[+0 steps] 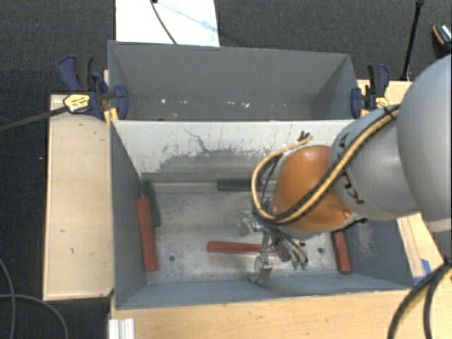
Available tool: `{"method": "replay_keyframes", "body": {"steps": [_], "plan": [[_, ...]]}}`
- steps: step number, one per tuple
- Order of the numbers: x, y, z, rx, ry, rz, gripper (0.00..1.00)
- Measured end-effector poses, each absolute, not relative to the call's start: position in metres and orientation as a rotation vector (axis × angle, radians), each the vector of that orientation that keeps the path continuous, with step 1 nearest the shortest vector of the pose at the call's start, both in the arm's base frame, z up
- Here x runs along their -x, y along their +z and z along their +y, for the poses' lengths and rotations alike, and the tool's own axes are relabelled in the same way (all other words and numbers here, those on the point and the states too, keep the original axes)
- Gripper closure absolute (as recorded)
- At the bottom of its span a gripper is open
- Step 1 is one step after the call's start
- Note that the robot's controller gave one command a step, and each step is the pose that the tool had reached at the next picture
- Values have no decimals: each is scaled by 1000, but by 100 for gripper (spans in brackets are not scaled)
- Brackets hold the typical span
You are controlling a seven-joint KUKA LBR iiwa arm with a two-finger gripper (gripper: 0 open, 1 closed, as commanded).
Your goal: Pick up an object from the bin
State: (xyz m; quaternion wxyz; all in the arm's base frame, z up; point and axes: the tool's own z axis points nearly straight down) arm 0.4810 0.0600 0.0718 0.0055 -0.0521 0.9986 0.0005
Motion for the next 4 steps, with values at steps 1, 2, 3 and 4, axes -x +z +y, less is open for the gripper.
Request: {"method": "replay_keyframes", "body": {"steps": [1,2,3,4], "plan": [[-479,70,60,167,0,3133,100],[-480,101,60,171,1,3131,100],[-481,112,60,174,0,3131,100],[-482,112,60,177,0,3130,100]]}}
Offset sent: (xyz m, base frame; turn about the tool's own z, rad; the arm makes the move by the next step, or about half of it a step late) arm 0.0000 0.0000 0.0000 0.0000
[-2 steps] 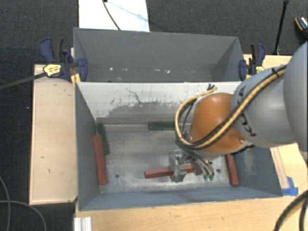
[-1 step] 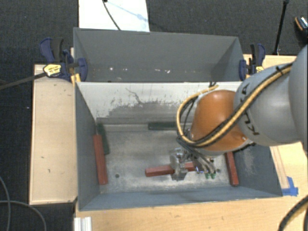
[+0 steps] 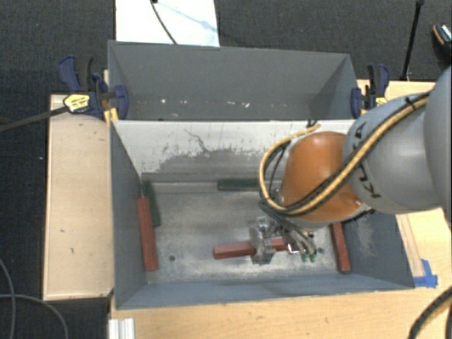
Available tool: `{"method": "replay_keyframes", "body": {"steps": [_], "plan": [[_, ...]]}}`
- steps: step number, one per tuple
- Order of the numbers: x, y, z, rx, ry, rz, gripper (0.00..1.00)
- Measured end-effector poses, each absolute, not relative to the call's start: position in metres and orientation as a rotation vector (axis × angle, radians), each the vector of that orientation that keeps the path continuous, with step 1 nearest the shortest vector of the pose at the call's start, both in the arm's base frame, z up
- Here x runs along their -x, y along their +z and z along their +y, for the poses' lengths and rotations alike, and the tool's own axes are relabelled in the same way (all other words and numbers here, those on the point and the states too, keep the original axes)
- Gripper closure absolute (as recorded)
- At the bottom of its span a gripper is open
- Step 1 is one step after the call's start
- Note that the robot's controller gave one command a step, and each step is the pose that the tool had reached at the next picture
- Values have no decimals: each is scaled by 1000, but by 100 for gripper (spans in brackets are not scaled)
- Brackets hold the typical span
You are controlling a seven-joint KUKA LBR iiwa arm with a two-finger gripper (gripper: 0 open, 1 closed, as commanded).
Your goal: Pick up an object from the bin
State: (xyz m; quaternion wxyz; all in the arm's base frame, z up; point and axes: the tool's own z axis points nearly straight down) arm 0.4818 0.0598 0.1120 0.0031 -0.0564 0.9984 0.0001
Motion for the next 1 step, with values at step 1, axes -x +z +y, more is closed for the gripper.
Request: {"method": "replay_keyframes", "body": {"steps": [1], "plan": [[-483,126,60,179,0,3130,100]]}}
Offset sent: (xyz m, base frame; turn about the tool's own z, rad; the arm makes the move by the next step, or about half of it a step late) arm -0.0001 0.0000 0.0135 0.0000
